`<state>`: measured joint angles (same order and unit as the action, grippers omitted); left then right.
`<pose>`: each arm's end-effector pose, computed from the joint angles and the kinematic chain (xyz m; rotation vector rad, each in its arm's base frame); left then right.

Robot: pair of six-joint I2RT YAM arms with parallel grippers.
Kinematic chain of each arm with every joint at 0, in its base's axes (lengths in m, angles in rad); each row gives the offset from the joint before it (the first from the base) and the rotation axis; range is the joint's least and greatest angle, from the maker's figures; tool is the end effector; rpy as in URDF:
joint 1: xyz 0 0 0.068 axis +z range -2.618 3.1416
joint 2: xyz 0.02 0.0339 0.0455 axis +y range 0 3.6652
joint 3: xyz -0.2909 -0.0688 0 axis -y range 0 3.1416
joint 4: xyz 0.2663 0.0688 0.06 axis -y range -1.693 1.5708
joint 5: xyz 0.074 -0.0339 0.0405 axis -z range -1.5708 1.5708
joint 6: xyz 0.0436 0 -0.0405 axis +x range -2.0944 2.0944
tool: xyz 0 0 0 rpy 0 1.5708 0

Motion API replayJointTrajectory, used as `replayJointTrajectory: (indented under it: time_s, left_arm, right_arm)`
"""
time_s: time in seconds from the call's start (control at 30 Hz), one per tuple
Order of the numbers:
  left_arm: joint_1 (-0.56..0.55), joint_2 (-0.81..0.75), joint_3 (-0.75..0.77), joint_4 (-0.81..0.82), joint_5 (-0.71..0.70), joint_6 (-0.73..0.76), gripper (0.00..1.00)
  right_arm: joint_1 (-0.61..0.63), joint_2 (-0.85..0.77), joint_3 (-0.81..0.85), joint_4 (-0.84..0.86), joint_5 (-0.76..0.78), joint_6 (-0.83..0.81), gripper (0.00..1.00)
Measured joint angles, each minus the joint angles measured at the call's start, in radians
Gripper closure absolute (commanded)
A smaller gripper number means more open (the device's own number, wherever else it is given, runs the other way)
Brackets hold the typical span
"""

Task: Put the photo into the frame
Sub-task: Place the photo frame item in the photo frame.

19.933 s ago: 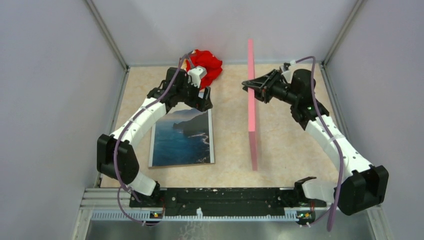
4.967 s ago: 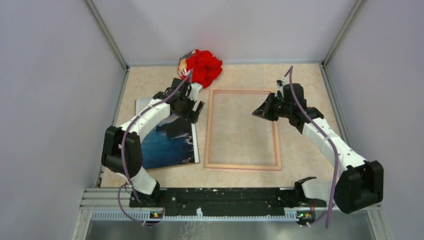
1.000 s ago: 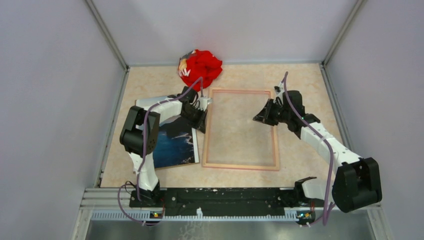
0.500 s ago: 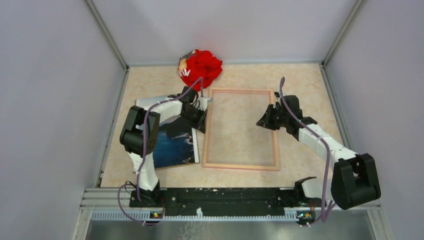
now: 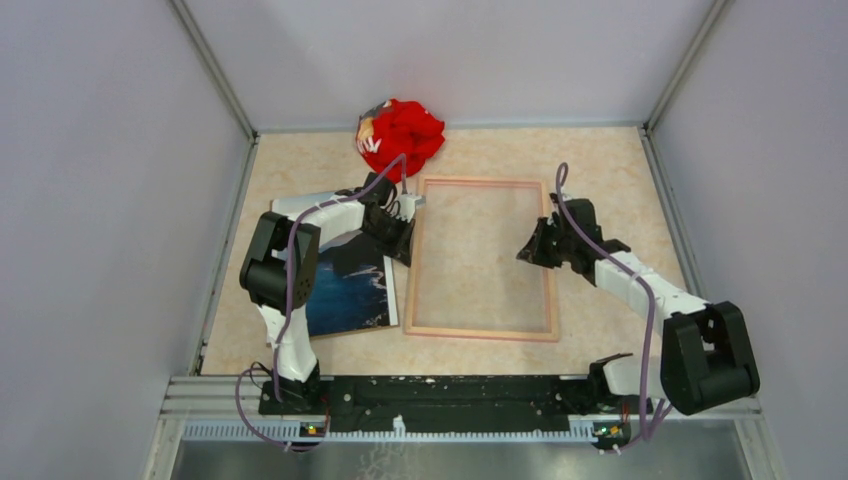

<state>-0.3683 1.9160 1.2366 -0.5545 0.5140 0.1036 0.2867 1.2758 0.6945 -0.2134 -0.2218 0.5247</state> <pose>0.3658 -0.1641 0.1609 0.7690 2.6682 -0.7849 0.2587 0.0863 0.2126 0.1791 2.4318 0.6422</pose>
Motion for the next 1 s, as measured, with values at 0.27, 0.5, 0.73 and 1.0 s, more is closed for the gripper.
replayJointTrajectory:
  time_s: [0.27, 0.5, 0.73, 1.0]
  left_arm:
    - [0.0, 0.0, 0.002, -0.005, -0.005, 0.002, 0.95]
    - [0.0, 0.0, 0.005, -0.009, -0.01, 0.004, 0.95]
    - [0.0, 0.0, 0.005, -0.009, -0.01, 0.004, 0.95]
    - [0.0, 0.0, 0.005, -0.011, -0.014, 0.006, 0.95]
  right_arm:
    - [-0.002, -0.013, 0.0, 0.027, -0.058, 0.018, 0.99]
    - [0.014, -0.107, 0.036, 0.041, -0.131, 0.043, 0.98]
    - [0.028, -0.102, 0.08, 0.042, -0.165, 0.051, 0.99]
    - [0.028, -0.062, 0.079, 0.05, -0.164, 0.098, 0.99]
